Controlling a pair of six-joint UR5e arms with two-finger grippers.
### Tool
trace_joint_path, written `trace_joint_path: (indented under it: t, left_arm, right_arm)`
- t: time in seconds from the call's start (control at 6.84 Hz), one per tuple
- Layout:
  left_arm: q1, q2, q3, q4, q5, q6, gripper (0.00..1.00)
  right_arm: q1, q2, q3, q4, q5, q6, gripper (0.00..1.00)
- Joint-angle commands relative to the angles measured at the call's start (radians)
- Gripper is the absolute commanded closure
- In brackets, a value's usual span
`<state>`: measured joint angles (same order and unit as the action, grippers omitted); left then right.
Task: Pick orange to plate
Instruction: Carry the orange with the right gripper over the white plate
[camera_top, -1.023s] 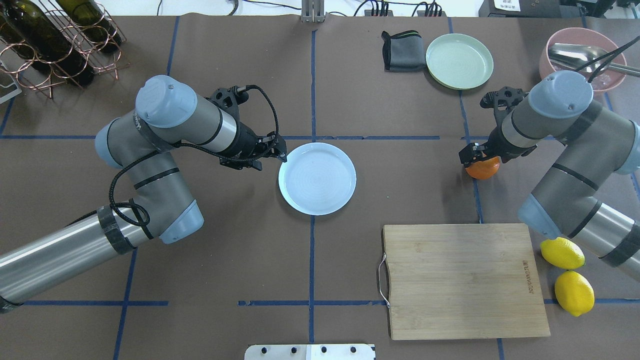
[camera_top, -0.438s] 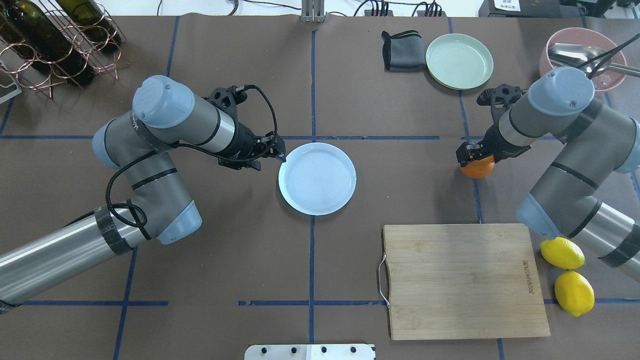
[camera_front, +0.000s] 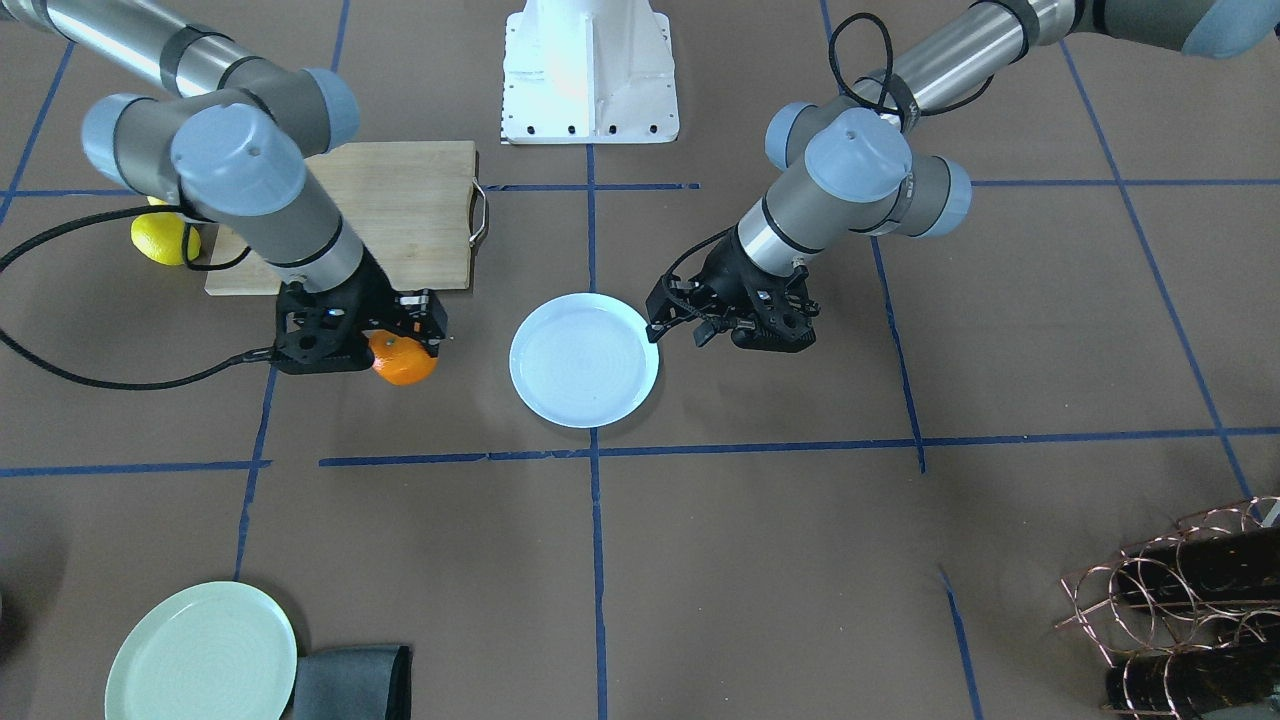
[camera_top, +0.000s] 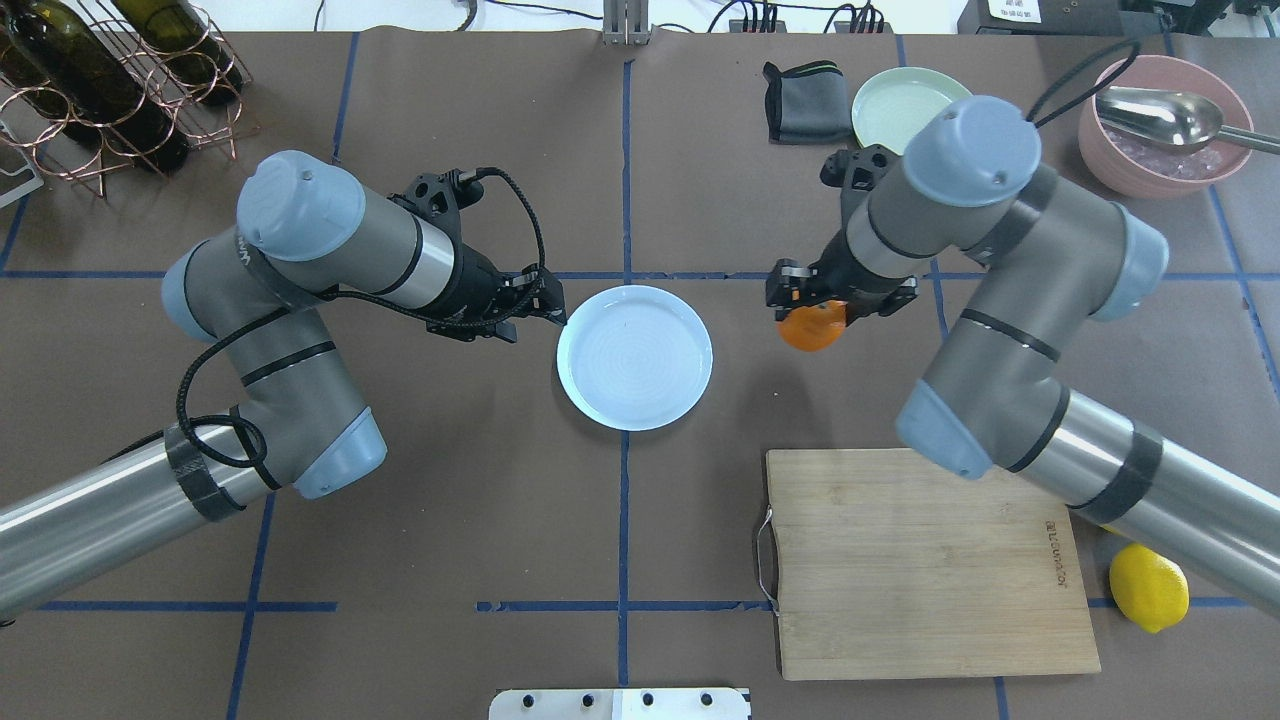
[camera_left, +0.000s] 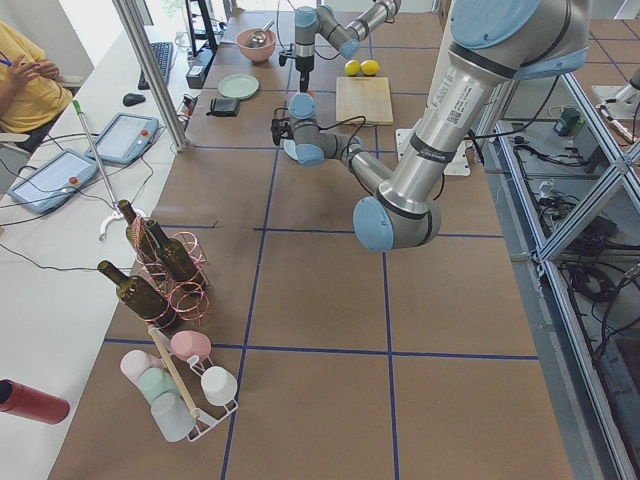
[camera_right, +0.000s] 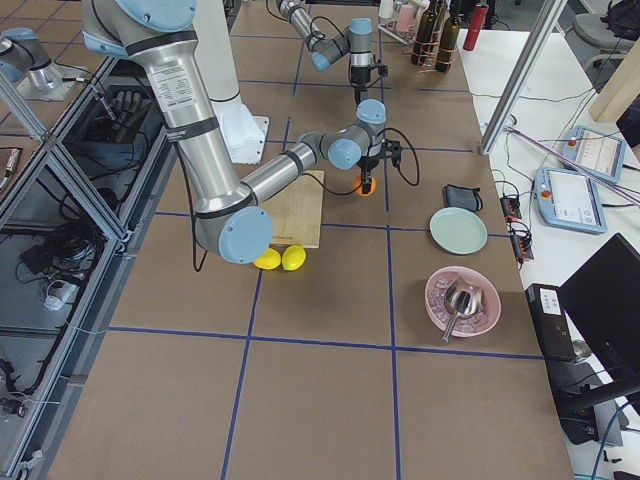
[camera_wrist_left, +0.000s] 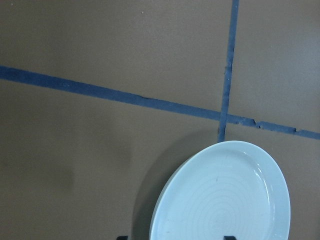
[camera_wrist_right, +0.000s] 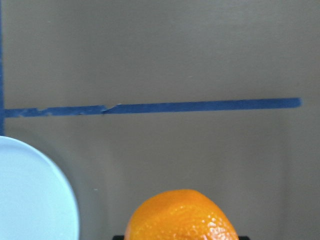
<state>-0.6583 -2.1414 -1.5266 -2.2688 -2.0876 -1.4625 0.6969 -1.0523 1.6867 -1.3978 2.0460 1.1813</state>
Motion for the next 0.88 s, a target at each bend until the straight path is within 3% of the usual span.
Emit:
trace_joint_path:
  t: [0.0, 0.29, 0.44, 0.73]
  left_arm:
    - [-0.012, 0.061, -0.107, 0.002, 0.0, -0.001, 0.29]
    - [-0.024, 0.118, -0.173, 0.002, 0.001, -0.004, 0.27]
    - [-0.024, 0.12, -0.176, 0.002, 0.001, -0.004, 0.27]
    - [-0.024, 0.126, -0.176, 0.002, 0.003, -0.004, 0.27]
  right_arm:
    - [-0.127, 0.131, -0.062, -0.004, -0.126, 0.212, 1.0]
    - [-0.155, 0.202, -0.157, 0.038, -0.136, 0.21, 1.0]
    - [-0.158, 0.207, -0.191, 0.096, -0.138, 0.218, 1.0]
    - [-0.158, 0.264, -0.263, 0.1, -0.138, 0.236, 1.0]
